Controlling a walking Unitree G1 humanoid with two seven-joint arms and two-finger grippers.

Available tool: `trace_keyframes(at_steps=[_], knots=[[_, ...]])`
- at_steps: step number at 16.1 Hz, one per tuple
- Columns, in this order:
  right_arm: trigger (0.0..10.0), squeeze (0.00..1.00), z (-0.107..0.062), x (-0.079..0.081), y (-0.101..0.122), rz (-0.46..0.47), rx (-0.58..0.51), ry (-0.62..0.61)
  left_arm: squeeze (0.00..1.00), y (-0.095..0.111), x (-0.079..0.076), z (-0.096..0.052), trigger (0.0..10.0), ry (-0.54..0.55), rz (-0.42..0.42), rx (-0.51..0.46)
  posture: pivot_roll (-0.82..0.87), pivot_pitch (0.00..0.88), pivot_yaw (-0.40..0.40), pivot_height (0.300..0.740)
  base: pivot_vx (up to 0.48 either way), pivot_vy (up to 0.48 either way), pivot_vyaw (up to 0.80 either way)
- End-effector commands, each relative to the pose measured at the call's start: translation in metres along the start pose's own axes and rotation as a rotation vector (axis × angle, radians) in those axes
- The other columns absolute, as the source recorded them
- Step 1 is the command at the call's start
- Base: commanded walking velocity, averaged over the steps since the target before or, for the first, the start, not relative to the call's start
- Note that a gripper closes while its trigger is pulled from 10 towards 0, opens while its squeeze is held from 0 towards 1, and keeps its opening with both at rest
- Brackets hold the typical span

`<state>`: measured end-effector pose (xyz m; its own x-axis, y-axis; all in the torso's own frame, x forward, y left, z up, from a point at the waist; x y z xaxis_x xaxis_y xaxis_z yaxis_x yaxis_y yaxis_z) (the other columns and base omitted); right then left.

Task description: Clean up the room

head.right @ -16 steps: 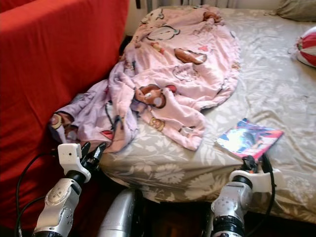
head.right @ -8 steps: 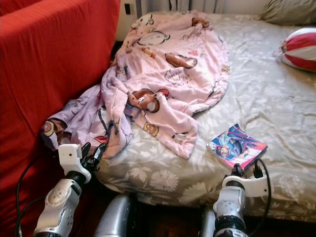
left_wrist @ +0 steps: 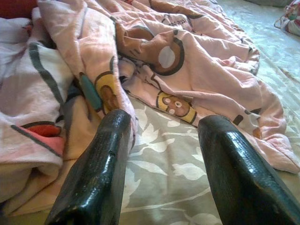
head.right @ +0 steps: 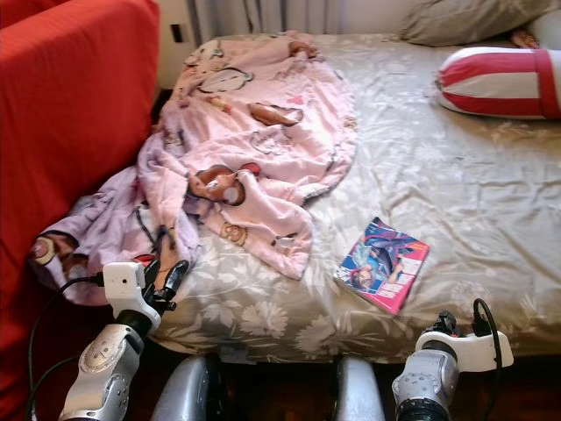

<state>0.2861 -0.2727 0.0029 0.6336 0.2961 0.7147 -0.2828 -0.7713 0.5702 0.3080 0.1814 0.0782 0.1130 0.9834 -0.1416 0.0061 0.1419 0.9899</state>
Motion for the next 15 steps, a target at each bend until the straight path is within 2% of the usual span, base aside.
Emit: trace_keyframes(at_steps=[1, 2, 3, 4, 5, 7, 8, 11, 12, 13, 15], knots=[[4.4, 0.00, -0.002, -0.007, -0.003, -0.002, 0.008, -0.024, 0.00, -0.003, 0.003, -0.003, 10.0, 0.009, 0.011, 0.012, 0.07, 0.140, 0.029, 0.587, 0.000, 0.000, 0.00], [10.0, 0.00, -0.002, -0.002, -0.007, -0.010, 0.023, 0.018, 0.00, -0.003, 0.004, -0.005, 10.0, 0.012, 0.014, 0.016, 0.07, 0.142, 0.031, 0.587, 0.000, 0.000, 0.00], [10.0, 0.00, -0.003, 0.006, -0.011, -0.018, 0.033, 0.074, 0.00, -0.004, 0.006, -0.006, 10.0, 0.014, 0.017, 0.019, 0.07, 0.144, 0.031, 0.587, 0.000, 0.000, 0.00], [10.0, 0.29, -0.003, 0.013, -0.013, -0.011, 0.041, 0.118, 0.00, -0.004, 0.006, -0.006, 10.0, 0.014, 0.018, 0.021, 0.07, 0.145, 0.032, 0.587, 0.000, 0.000, 0.00], [10.0, 1.00, -0.004, 0.017, -0.014, -0.014, 0.045, 0.148, 0.00, -0.004, 0.006, -0.006, 10.0, 0.014, 0.018, 0.022, 0.07, 0.147, 0.033, 0.587, 0.000, 0.000, 0.00], [10.0, 1.00, -0.004, 0.029, -0.019, -0.018, 0.070, 0.212, 0.00, -0.004, 0.004, -0.006, 10.0, 0.010, 0.017, 0.023, 0.07, 0.151, 0.034, 0.587, 0.000, 0.000, 0.00], [10.0, 1.00, -0.003, 0.029, -0.019, -0.039, 0.067, 0.213, 0.00, -0.004, 0.004, -0.007, 10.0, 0.009, 0.017, 0.024, 0.08, 0.152, 0.034, 0.587, 0.000, 0.000, 0.00], [10.0, 1.00, -0.001, 0.026, -0.020, -0.016, 0.084, 0.205, 0.00, -0.004, 0.007, -0.010, 10.0, 0.016, 0.022, 0.028, 0.09, 0.170, 0.039, 0.587, 0.000, 0.000, 0.00], [10.0, 0.91, -0.001, 0.025, -0.022, -0.001, 0.098, 0.209, 0.00, -0.004, 0.008, -0.011, 10.0, 0.019, 0.023, 0.028, 0.10, 0.177, 0.042, 0.587, 0.000, 0.000, 0.00], [10.0, 0.00, -0.001, 0.026, -0.024, 0.003, 0.112, 0.207, 0.00, -0.003, 0.009, -0.012, 10.0, 0.021, 0.025, 0.028, 0.12, 0.185, 0.049, 0.587, 0.000, 0.000, 0.00], [10.0, 0.00, 0.000, 0.033, -0.027, 0.024, 0.132, 0.239, 0.00, -0.001, 0.009, -0.013, 10.0, 0.018, 0.030, 0.029, 0.13, 0.197, 0.058, 0.587, 0.000, 0.000, 0.00]])
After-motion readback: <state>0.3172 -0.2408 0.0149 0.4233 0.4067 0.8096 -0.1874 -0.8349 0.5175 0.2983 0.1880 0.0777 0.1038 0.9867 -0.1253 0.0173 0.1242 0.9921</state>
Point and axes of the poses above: a point about 5 cm out from each wrist's last joint towards the gripper, its own z axis pointing out of the wrist towards the gripper, its own y axis along the axis of the wrist's last joint, x = y × z, the point moved 2 cm from there along z, pointing out of the wrist towards the gripper
